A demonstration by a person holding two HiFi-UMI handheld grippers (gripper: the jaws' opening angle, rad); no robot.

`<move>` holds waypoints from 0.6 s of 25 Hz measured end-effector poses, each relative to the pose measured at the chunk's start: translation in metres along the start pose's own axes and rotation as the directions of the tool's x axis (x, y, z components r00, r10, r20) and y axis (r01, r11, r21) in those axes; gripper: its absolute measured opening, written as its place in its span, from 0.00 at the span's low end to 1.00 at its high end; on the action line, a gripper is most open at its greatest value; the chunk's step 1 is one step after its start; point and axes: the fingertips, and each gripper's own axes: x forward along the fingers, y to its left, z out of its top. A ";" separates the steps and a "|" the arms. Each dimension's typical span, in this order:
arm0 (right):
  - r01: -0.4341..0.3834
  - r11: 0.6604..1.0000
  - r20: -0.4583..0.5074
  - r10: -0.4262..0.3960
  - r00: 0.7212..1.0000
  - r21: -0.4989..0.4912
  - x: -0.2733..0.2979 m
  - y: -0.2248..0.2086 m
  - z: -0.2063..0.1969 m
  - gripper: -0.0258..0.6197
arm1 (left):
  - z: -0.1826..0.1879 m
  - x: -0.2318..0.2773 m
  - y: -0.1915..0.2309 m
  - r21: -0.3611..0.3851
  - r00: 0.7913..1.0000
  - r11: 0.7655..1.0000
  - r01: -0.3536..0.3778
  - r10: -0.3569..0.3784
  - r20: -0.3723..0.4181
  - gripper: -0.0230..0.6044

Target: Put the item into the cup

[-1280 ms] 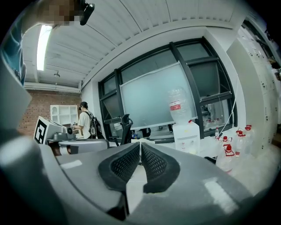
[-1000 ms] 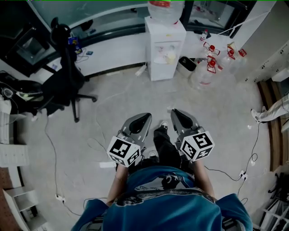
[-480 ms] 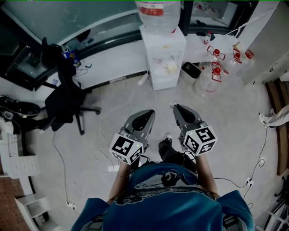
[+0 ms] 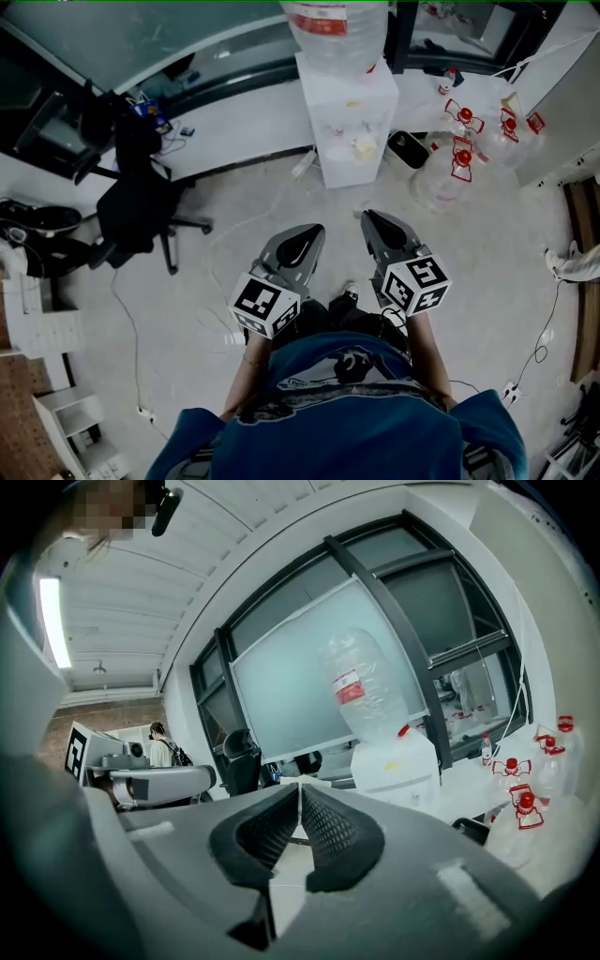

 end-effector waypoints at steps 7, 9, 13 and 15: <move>-0.004 0.999 -0.026 0.005 1.000 0.045 0.011 -0.008 -0.011 0.06 | -0.001 0.011 0.009 -0.012 0.999 1.000 0.002 -0.003 -0.033 0.03; 0.010 0.998 -0.032 -0.008 0.999 0.062 0.013 -0.014 -0.015 0.06 | -0.004 0.016 0.009 -0.017 0.999 1.000 0.015 -0.015 -0.050 0.03; 0.042 0.995 -0.054 -0.037 0.998 0.093 0.021 -0.024 -0.025 0.06 | -0.012 0.030 0.016 -0.026 0.994 0.998 0.062 -0.063 -0.085 0.03; 0.068 0.992 -0.066 -0.061 0.996 0.107 0.029 -0.033 -0.029 0.06 | -0.014 0.042 0.023 -0.030 0.991 0.995 0.091 -0.094 -0.094 0.03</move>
